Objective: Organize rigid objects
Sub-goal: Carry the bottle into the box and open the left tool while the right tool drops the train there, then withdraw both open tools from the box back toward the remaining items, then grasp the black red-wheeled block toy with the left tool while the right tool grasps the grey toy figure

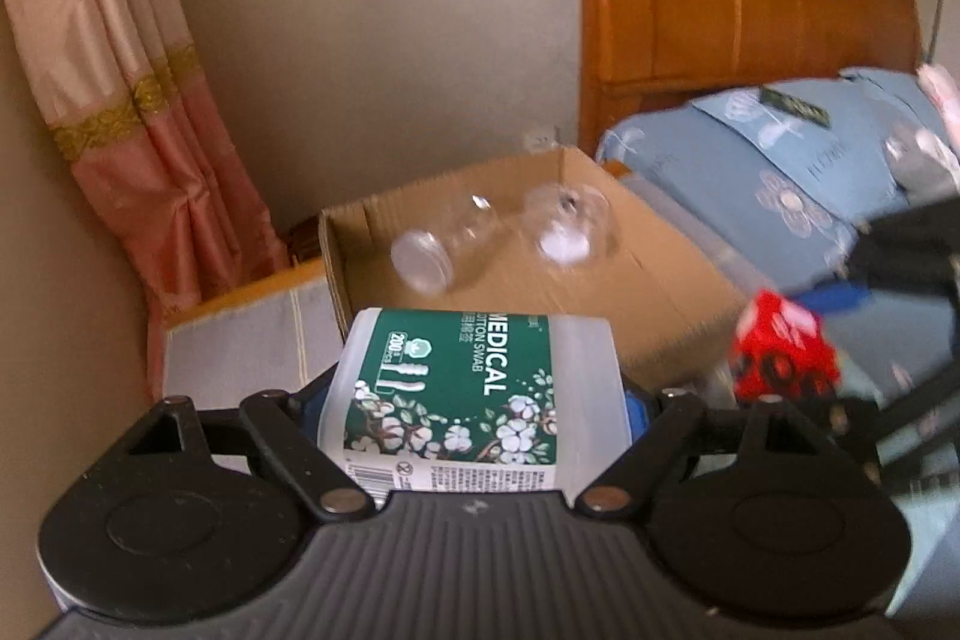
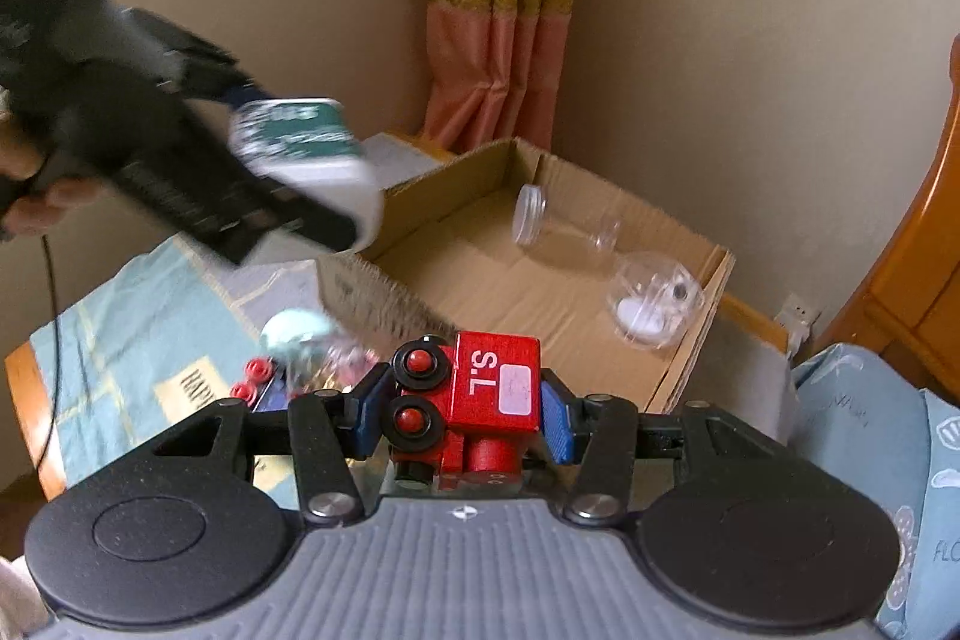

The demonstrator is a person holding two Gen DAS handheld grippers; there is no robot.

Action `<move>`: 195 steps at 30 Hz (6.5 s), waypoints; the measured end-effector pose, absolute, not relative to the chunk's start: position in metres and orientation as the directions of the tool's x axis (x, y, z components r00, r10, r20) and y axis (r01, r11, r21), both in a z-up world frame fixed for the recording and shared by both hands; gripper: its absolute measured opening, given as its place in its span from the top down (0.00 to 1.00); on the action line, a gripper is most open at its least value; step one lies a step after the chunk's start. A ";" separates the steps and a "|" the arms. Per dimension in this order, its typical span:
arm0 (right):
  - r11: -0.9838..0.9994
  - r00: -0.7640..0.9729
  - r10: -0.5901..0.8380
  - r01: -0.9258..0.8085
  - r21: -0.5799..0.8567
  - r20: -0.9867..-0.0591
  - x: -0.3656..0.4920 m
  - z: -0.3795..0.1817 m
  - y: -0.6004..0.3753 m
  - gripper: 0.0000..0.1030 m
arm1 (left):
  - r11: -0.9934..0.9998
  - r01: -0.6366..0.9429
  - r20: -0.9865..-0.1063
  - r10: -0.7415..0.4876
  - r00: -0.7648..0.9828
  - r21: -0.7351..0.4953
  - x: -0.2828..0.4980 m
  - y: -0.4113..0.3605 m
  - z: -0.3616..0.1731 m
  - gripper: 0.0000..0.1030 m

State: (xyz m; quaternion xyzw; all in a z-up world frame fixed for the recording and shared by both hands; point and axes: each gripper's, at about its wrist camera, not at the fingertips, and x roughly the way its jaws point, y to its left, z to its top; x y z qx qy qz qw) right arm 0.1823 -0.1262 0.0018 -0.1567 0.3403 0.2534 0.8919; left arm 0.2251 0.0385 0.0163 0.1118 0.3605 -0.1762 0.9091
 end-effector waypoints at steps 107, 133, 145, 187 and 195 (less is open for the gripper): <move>0.965 0.614 0.166 -0.260 0.000 -0.771 0.145 -0.124 -0.151 0.00 | 0.976 0.215 -0.765 -0.166 0.623 -0.037 0.142 0.078 -0.124 0.05; 0.957 0.663 0.190 -0.291 -0.015 -0.724 0.133 -0.135 -0.160 0.00 | 0.984 0.175 -0.740 -0.131 0.660 -0.018 0.134 0.096 -0.128 0.04; 0.955 0.699 0.207 -0.295 -0.013 -0.684 0.125 -0.139 -0.162 0.00 | 0.977 0.215 -0.732 -0.158 0.663 -0.016 0.137 0.076 -0.128 0.01; 0.890 0.629 0.265 -0.452 -0.066 -0.731 0.167 -0.122 -0.131 0.24 | 0.978 0.206 -0.739 -0.159 0.655 -0.028 0.143 0.074 -0.116 0.52; 0.885 0.599 0.303 -0.466 -0.015 -0.741 0.165 -0.110 -0.137 0.25 | 0.966 0.258 -0.752 -0.170 0.637 0.000 0.141 0.074 -0.106 0.52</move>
